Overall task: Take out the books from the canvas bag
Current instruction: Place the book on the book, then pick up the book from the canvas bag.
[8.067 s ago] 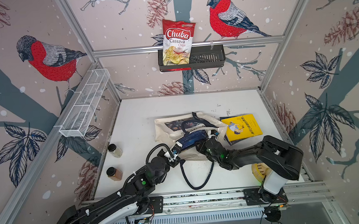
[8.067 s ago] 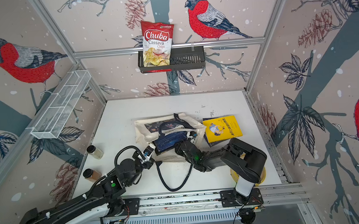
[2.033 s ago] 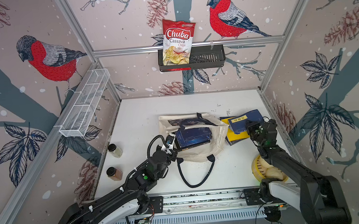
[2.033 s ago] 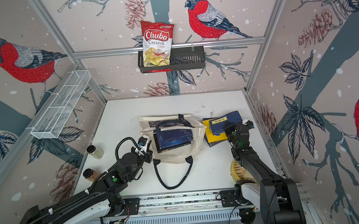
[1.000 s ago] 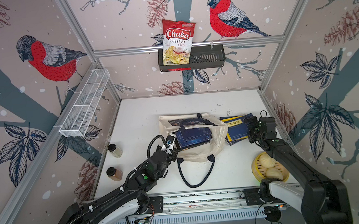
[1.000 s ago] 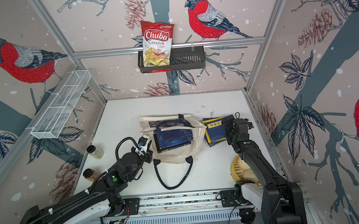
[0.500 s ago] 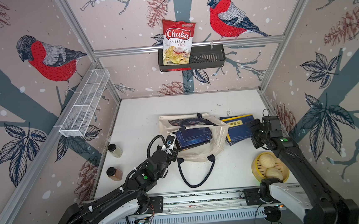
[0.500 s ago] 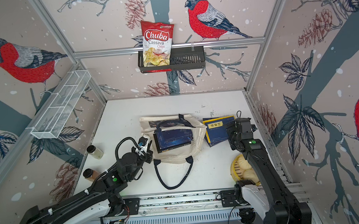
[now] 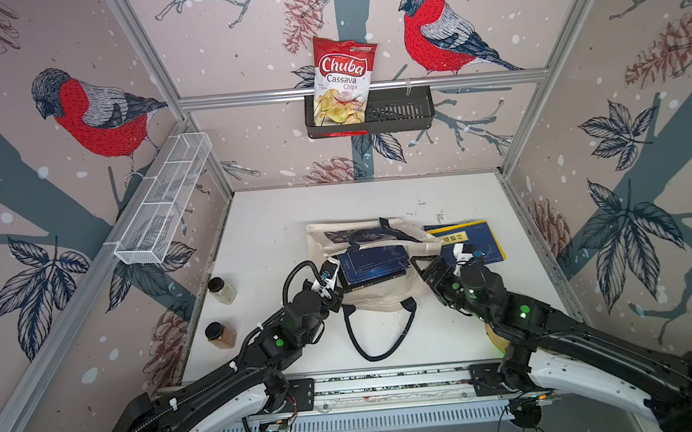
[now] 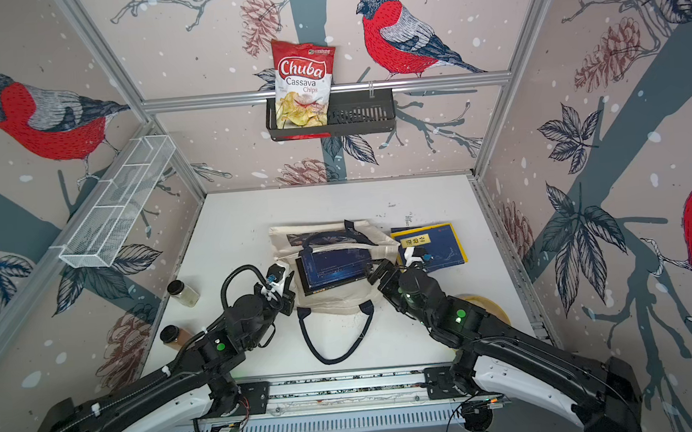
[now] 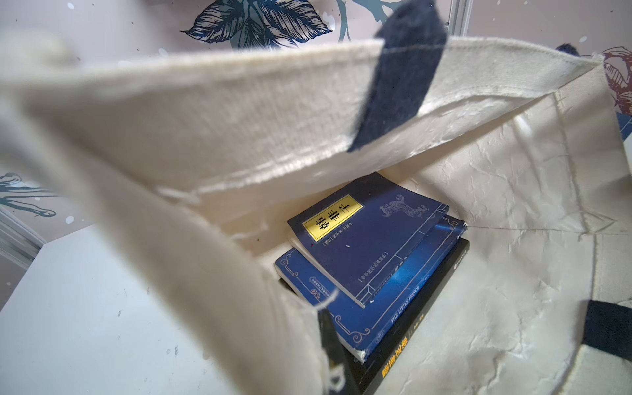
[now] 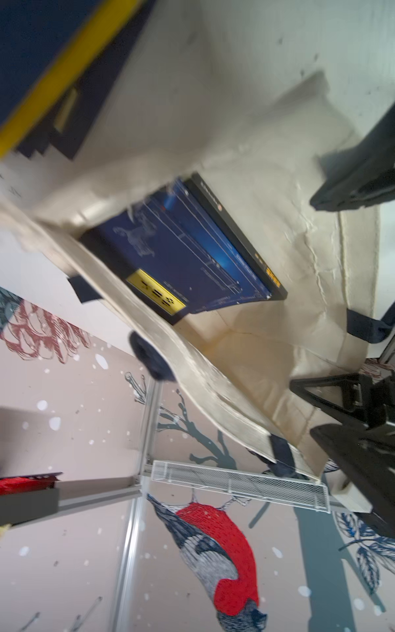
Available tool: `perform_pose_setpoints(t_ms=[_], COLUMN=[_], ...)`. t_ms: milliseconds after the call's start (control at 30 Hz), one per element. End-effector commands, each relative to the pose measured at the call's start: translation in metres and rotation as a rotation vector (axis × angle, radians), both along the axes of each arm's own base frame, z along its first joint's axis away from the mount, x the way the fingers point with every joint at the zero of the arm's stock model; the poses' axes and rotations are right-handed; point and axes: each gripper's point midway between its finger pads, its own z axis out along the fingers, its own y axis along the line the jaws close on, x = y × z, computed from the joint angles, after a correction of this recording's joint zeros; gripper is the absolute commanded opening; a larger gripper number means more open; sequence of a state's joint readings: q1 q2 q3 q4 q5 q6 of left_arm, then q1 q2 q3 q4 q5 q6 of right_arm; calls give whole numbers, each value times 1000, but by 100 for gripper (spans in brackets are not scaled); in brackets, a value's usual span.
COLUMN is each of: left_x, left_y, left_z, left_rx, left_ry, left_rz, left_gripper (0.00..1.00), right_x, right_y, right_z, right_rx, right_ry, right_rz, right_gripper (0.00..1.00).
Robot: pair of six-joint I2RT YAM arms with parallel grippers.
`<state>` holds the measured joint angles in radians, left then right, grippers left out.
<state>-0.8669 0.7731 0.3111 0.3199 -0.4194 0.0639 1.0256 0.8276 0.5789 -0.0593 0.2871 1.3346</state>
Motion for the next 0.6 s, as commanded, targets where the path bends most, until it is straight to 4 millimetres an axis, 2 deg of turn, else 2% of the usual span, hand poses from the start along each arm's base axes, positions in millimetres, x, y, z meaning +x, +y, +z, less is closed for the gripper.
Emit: perform_pose_setpoints(t_ms=[0, 67, 233, 300, 367, 500, 567], left_x=[0, 0, 0, 0, 0, 0, 0], left_y=[-5, -5, -5, -5, -5, -4, -5], left_z=[14, 16, 15, 14, 14, 14, 14], left_rx=[-42, -44, -43, -42, -42, -42, -43], left_ry=[-42, -45, -44, -42, -43, -42, -42], left_rz=[-19, -19, -19, -19, -18, -15, -17], left_gripper=[0, 0, 0, 0, 0, 0, 0], right_x=[4, 0, 4, 10, 17, 31, 40], right_y=[25, 43, 66, 75, 83, 103, 104], right_z=[15, 2, -28, -31, -31, -49, -61], right_rx=[22, 16, 6, -13, -30, -63, -78], right_ry=[-64, -42, -12, -36, -60, -15, 10], right_rz=[-6, 44, 79, 89, 102, 152, 151], right_gripper=[95, 93, 89, 83, 82, 79, 78])
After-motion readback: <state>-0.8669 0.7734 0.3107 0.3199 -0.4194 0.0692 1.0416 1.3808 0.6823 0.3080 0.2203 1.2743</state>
